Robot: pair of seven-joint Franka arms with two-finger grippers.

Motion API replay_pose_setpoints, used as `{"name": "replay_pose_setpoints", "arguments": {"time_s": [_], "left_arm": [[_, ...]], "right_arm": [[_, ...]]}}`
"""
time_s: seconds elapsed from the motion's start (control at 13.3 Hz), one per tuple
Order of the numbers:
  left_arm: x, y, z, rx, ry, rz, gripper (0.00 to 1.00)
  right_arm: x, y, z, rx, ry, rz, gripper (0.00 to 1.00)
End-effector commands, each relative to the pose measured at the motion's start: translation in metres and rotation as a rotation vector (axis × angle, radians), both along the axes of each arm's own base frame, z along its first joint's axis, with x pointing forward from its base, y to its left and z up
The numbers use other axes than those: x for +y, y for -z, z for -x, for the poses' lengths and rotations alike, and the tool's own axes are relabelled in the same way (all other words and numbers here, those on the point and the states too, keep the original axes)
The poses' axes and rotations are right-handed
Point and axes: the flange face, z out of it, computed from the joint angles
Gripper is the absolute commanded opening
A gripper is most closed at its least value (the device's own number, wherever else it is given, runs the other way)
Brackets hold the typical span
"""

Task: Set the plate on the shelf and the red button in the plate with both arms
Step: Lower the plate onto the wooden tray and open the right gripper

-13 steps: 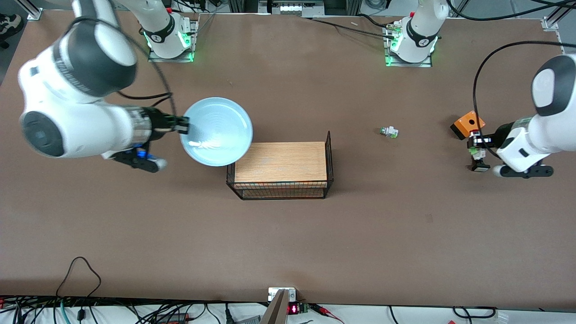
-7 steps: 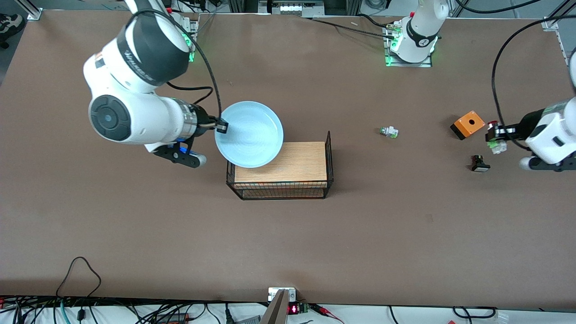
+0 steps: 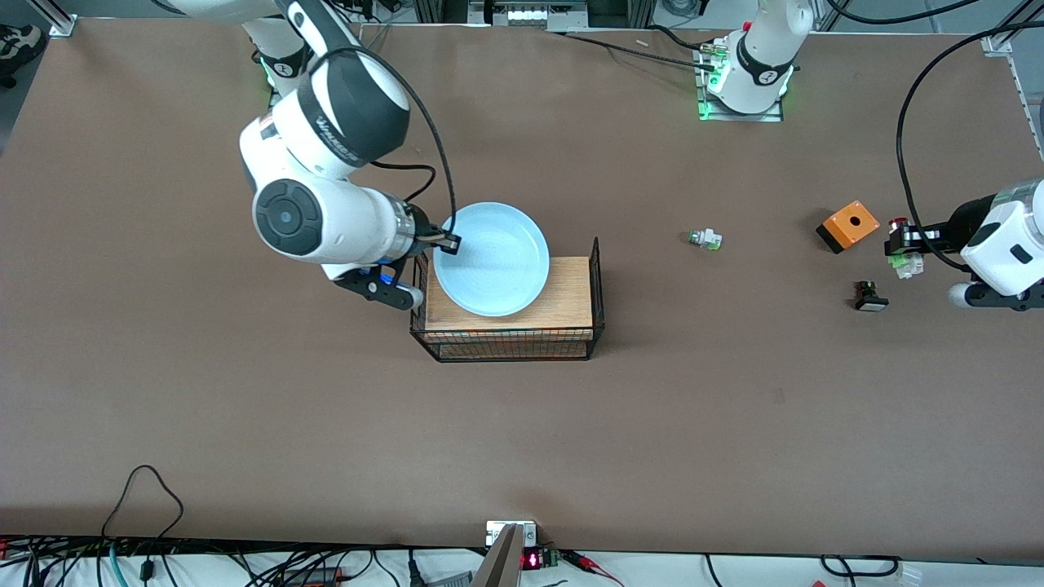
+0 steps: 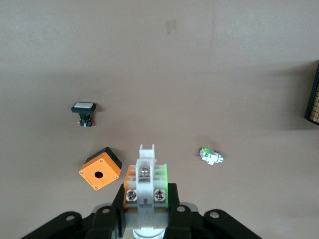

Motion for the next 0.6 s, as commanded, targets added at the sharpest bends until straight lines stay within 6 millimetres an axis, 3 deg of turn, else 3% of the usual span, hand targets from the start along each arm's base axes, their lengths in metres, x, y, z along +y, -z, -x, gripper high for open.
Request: {"name": "replay_pose_setpoints", "arguments": {"time_s": [0.0,0.53], "left_arm": [[0.0,-0.007,-0.002,0.002,0.025,0.017,0.0],[0.001,-0.006,-0.002,-0.002,0.047,0.015,0.0]], "right_arm": [[0.011,0.012,0.003,-0.025,0.011,0.017,0.01],[0.048,0.068,0.006,-0.095,0.03,0.001,0.01]]}}
